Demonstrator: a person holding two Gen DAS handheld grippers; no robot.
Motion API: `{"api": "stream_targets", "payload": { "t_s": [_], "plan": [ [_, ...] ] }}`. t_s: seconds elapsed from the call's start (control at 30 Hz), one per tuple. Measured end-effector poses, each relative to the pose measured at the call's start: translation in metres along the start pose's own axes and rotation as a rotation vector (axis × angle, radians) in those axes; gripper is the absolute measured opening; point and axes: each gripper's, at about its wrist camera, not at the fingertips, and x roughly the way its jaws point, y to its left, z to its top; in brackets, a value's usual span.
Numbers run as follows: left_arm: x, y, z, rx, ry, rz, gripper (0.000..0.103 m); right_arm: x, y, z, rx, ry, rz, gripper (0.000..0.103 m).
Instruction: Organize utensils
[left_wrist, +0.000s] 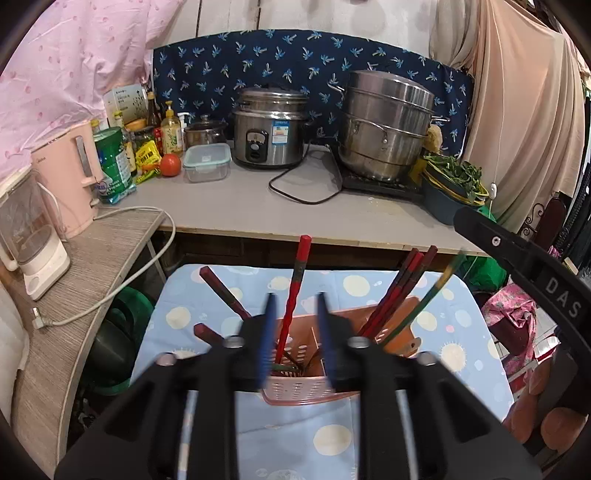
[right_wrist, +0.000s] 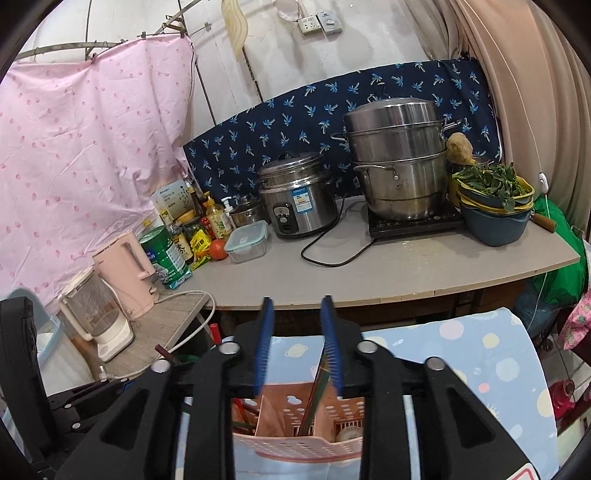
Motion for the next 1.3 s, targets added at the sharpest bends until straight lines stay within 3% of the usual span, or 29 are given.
{"api": "stream_targets", "payload": {
  "t_s": [0.07, 0.3, 0.47, 0.57, 0.8, 1.3],
  "plan": [
    [-0.006, -0.001, 0.0, 0.001, -0.023, 0.012, 0.041, -0.005, 0.001, 0.0, 0.0, -0.001, 0.006, 0.032],
    [-0.023, -0.003, -0.001, 0.013, -0.043, 0.038, 0.044, -0.027, 0.01, -0.005, -0.036, 0.013, 0.014, 0.04],
    [-0.042, -0.003, -0.012, 0.015, -0.053, 0.062, 0.054, -0.048, 0.02, -0.017, -0.079, 0.022, -0.011, 0.06],
    [-0.054, -0.005, -0.019, 0.023, -0.06, 0.086, 0.058, -0.062, 0.024, -0.027, -0.098, 0.028, -0.032, 0.064],
    [-0.078, -0.007, -0.047, 0.03, -0.061, 0.122, 0.061, -0.088, 0.022, -0.056, -0.104, 0.071, -0.081, 0.067],
    [-0.115, -0.003, -0.107, 0.014, -0.046, 0.183, 0.08, -0.134, 0.022, -0.119, -0.127, 0.148, -0.127, 0.082]
  ]
}}
